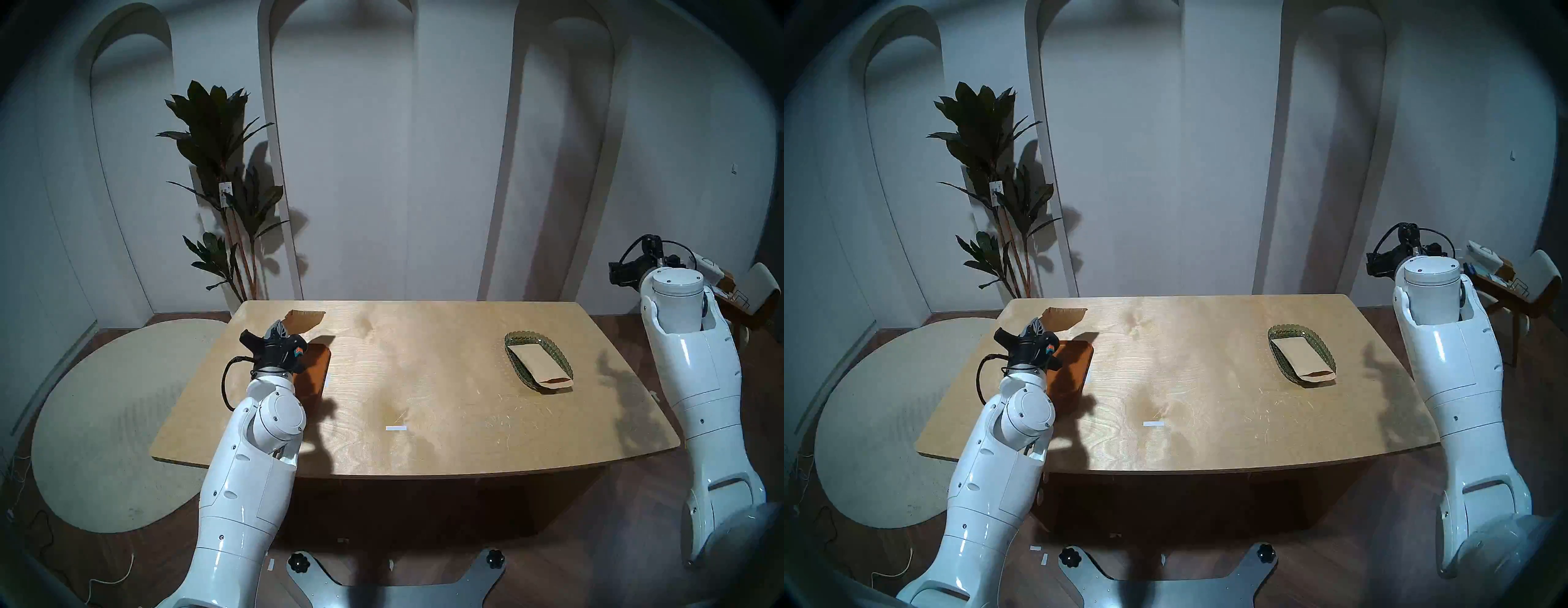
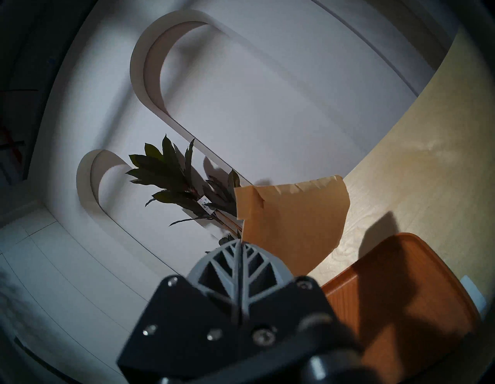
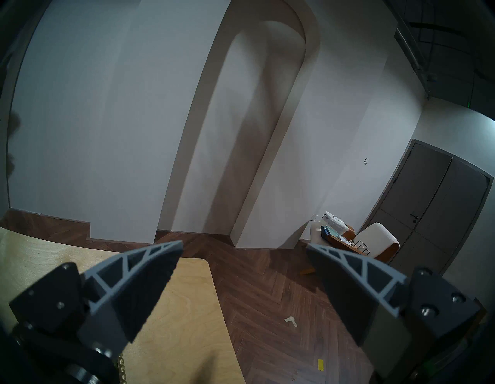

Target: Sort the mail into the trays, one tray per recipient

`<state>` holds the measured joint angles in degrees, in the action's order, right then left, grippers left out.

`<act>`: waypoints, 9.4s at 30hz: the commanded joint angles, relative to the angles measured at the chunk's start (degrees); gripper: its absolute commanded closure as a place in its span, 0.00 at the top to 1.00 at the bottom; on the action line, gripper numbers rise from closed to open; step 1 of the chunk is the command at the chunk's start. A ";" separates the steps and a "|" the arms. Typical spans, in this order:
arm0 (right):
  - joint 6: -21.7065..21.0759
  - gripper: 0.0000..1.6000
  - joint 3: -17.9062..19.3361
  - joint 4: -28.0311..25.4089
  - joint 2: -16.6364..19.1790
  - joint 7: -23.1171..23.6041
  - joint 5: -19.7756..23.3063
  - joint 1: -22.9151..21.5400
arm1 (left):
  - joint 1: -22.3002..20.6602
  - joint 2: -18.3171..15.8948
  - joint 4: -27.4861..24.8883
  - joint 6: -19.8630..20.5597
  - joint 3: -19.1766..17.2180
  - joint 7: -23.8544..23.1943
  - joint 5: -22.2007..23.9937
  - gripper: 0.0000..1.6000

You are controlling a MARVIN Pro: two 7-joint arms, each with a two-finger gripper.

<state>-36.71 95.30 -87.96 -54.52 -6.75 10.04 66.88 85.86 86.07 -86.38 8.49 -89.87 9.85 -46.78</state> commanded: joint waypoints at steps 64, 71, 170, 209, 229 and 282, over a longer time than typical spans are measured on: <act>0.19 1.00 0.13 -1.14 0.13 0.07 0.08 -0.80 | 12.76 2.36 -7.19 -0.34 -1.75 1.80 1.99 0.00; 0.19 1.00 0.13 -1.14 0.13 0.07 0.08 -0.80 | 14.28 1.98 -7.75 -0.68 -2.56 1.30 1.96 0.00; 0.23 1.00 0.10 -1.05 0.13 0.05 0.06 -0.83 | 18.76 0.00 -16.84 -0.74 0.21 -10.88 5.67 1.00; 0.26 1.00 0.07 -0.96 0.14 0.04 0.05 -0.86 | 9.18 6.47 -37.76 21.67 -17.58 -18.12 53.37 1.00; 0.23 1.00 0.10 -1.06 0.14 0.05 0.06 -0.83 | -2.38 4.77 -26.53 27.39 -23.67 -9.03 61.01 1.00; 0.23 1.00 0.09 -1.06 0.14 0.05 0.08 -0.83 | -5.72 -1.21 -15.73 16.40 -26.64 -7.76 59.49 1.00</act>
<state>-36.71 95.26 -87.94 -54.52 -6.76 10.07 66.87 80.08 85.42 -97.95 30.05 -117.89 2.18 14.61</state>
